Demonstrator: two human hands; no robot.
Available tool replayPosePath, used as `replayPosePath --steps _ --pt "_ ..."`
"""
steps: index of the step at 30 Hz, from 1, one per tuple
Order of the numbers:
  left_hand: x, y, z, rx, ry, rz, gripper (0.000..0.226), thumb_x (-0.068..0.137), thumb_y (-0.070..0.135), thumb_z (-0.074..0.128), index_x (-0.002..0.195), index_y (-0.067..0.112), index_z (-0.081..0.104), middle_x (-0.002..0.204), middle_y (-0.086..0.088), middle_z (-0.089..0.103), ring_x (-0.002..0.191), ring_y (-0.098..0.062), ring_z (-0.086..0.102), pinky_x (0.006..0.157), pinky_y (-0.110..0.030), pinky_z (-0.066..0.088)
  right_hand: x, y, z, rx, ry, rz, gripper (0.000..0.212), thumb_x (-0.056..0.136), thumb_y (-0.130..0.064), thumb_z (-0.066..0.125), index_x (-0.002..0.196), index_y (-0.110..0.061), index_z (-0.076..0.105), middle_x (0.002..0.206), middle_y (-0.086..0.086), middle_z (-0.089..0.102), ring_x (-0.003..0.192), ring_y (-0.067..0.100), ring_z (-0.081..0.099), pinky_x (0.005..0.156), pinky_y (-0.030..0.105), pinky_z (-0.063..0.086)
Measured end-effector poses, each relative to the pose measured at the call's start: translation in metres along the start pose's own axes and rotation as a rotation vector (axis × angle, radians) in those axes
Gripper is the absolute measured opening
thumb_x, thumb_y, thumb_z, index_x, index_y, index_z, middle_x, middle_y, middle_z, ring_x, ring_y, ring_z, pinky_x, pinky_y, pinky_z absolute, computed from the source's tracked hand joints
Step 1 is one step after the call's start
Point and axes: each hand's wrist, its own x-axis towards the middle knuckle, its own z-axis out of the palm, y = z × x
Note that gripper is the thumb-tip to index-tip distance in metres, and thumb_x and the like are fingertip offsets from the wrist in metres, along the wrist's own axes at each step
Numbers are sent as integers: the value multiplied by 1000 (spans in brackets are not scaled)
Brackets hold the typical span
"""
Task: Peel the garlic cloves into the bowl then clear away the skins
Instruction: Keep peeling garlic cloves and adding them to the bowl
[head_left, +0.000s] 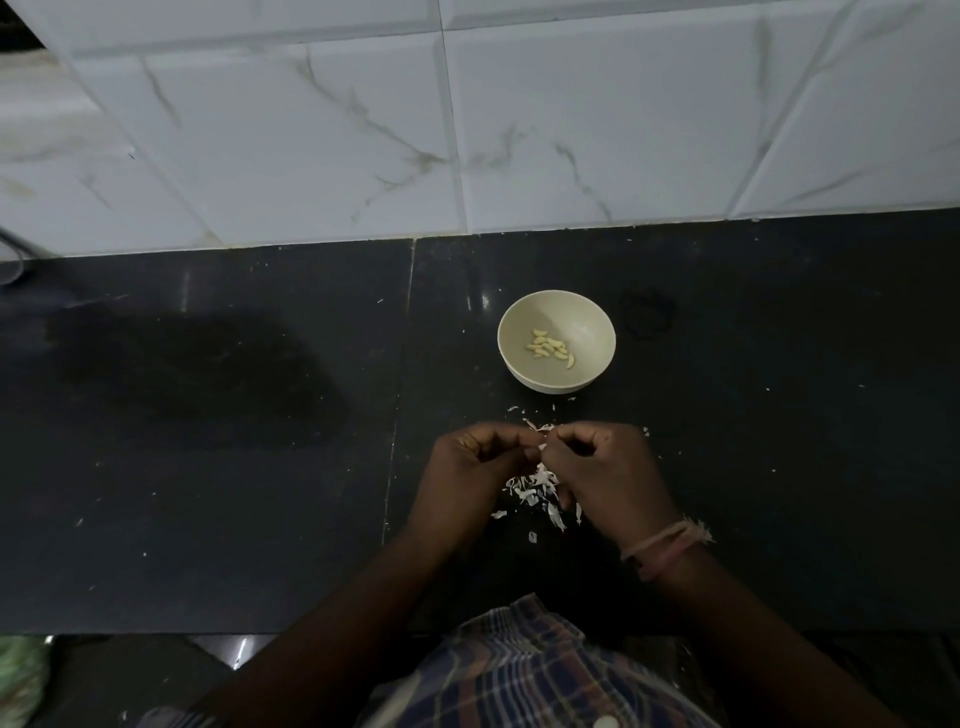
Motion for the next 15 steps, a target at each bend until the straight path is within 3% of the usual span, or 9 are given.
replayPosePath --steps 8,12,15 --pt "3 -2 0 -67 -8 -69 13 89 -3 70 94 7 76 96 -16 77 88 -22 71 82 -31 57 1 4 4 119 12 28 15 90 -9 66 78 -9 75 50 10 57 42 20 54 47 26 41" --pt "0 -3 5 -72 73 -22 12 88 1 74 95 11 76 97 -14 76 89 -24 71 84 -37 57 4 6 7 313 27 121 16 93 -6 64 81 -5 73 56 9 58 44 21 55 54 36 48" --pt "-4 -1 11 -14 110 38 12 91 2 71 93 12 77 92 -9 77 85 -20 72 81 -32 58 3 6 10 360 56 130 15 93 -6 63 82 -3 73 57 10 59 44 21 55 57 38 47"
